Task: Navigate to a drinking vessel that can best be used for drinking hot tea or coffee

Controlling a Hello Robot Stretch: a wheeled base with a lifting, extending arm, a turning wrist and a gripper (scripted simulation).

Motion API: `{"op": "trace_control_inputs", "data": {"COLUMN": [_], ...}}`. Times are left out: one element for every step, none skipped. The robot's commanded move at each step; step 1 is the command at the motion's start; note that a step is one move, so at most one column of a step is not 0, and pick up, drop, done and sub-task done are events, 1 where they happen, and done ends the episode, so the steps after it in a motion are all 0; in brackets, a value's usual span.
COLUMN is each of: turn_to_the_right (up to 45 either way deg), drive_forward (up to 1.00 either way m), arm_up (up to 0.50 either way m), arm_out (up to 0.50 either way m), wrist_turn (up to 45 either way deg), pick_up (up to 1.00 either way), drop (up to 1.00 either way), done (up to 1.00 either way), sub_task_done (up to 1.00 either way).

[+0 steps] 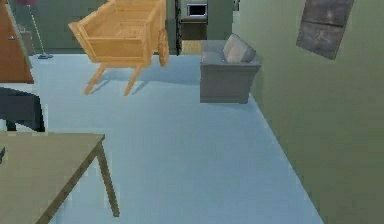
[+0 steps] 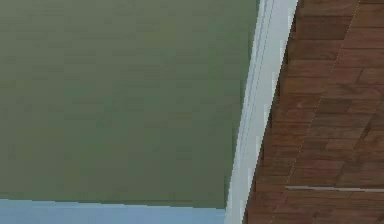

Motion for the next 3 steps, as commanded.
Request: {"op": "trace_control_inputs", "data": {"turn_to_the_right": [-3.0,-12.0,0.0], "drive_forward": [0.0,0.0,0.15], "arm_up": [0.0,0.0,0.0], "arm_out": [0.0,0.0,0.0], "wrist_turn": [0.0,0.0,0.0], "pick_up": [0.0,0.0,0.0], "drop": [0.0,0.0,0.0], "done": [0.0,0.0,0.0], "sub_task_done": [0.0,0.0,0.0]}}
